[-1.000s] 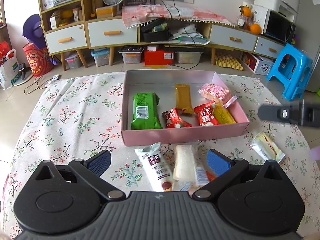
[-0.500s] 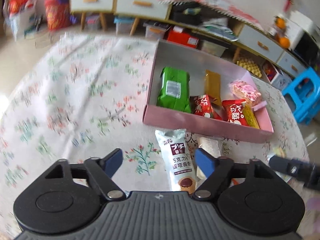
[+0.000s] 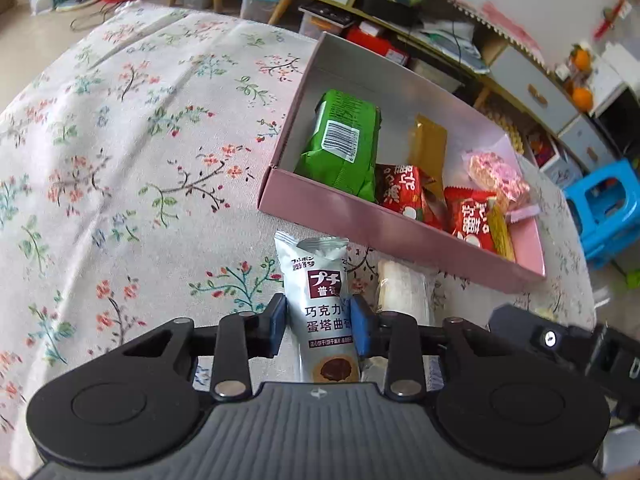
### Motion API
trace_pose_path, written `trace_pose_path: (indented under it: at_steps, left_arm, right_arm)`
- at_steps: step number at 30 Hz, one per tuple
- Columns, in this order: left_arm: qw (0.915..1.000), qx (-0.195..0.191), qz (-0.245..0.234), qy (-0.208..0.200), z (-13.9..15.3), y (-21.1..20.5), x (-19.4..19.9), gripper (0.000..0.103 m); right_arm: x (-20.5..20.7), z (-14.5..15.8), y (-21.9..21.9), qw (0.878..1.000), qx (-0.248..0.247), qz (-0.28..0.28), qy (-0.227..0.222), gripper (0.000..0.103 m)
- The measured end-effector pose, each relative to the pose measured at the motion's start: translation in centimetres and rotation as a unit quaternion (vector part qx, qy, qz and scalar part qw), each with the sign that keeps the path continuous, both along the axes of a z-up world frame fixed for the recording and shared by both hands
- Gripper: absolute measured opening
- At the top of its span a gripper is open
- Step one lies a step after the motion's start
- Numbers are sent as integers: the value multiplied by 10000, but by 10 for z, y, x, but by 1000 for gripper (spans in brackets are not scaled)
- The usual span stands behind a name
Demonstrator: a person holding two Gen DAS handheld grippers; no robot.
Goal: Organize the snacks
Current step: 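Grasp the white cookie pack with the left tool while the right tool grasps the clear bread pack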
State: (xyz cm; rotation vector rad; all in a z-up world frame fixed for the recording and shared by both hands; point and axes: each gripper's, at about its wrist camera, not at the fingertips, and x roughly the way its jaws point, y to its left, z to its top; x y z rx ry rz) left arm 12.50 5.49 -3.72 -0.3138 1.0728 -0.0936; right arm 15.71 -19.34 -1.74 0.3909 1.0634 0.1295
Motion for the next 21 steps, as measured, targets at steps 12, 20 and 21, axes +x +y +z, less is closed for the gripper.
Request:
trace_pose_path:
  at_steps: [12, 20, 21]
  left_arm:
    - [9918, 1188, -387, -280, 7, 31, -10, 29]
    - [9917, 1201, -233, -404, 9, 53, -20, 40]
    - [9917, 1201, -235, -402, 9, 54, -21, 46]
  right_arm:
    - [10, -4, 33, 9995, 203, 57, 214, 94]
    - [19, -10, 66, 9994, -93, 278, 195, 92]
    - [20, -11, 69, 9992, -168, 296, 187, 90]
